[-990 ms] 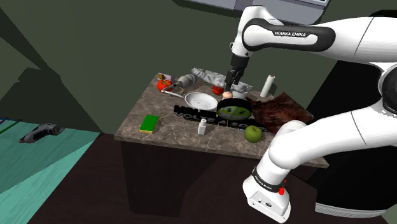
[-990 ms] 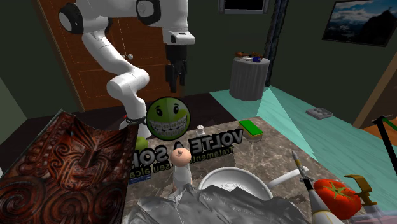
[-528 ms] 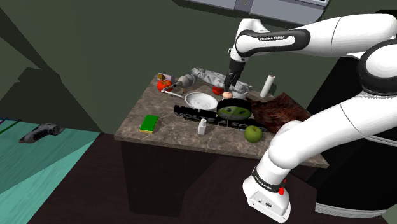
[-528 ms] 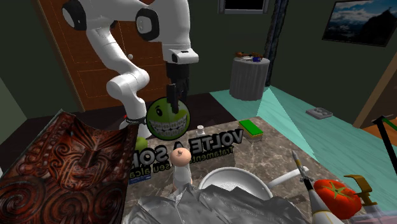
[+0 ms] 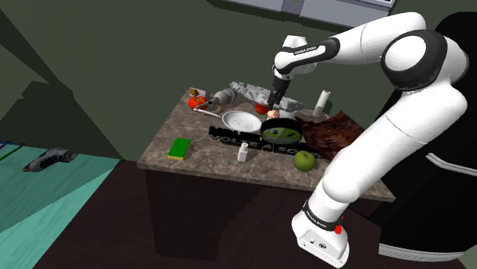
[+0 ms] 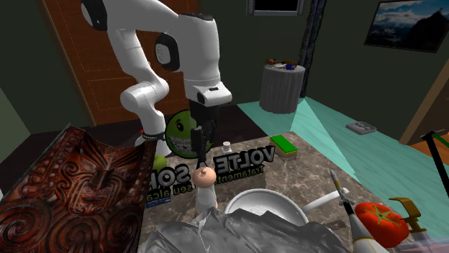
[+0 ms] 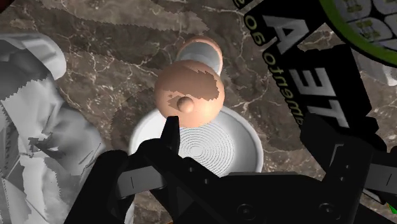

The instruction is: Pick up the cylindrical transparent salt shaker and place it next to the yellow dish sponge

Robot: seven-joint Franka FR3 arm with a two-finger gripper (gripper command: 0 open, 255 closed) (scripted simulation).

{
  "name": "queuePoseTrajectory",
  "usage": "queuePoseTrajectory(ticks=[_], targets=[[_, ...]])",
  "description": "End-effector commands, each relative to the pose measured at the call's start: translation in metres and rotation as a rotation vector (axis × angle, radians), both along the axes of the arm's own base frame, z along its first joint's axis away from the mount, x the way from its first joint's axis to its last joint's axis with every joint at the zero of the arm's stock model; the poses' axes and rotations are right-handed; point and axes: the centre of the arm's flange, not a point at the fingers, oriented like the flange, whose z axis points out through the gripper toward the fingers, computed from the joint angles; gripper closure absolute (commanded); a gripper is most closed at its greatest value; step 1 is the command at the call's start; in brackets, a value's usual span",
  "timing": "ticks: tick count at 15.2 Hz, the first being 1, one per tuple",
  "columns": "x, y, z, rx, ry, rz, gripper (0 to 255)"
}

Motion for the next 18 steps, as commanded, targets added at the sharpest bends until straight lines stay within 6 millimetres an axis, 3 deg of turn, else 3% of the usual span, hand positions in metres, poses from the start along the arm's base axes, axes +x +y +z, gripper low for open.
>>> queuePoseTrajectory(ticks=[1,3,11,18], targets=[[0.009,-0.020,-0.012,0.000,-0.005,0.006,0],[0.020,-0.040,-0.024,0.001,-0.009,0.010,0],[0.022,-0.043,-0.063,0.001,-0.009,0.010,0],[0.022,-0.043,-0.063,0.001,-0.009,0.010,0]])
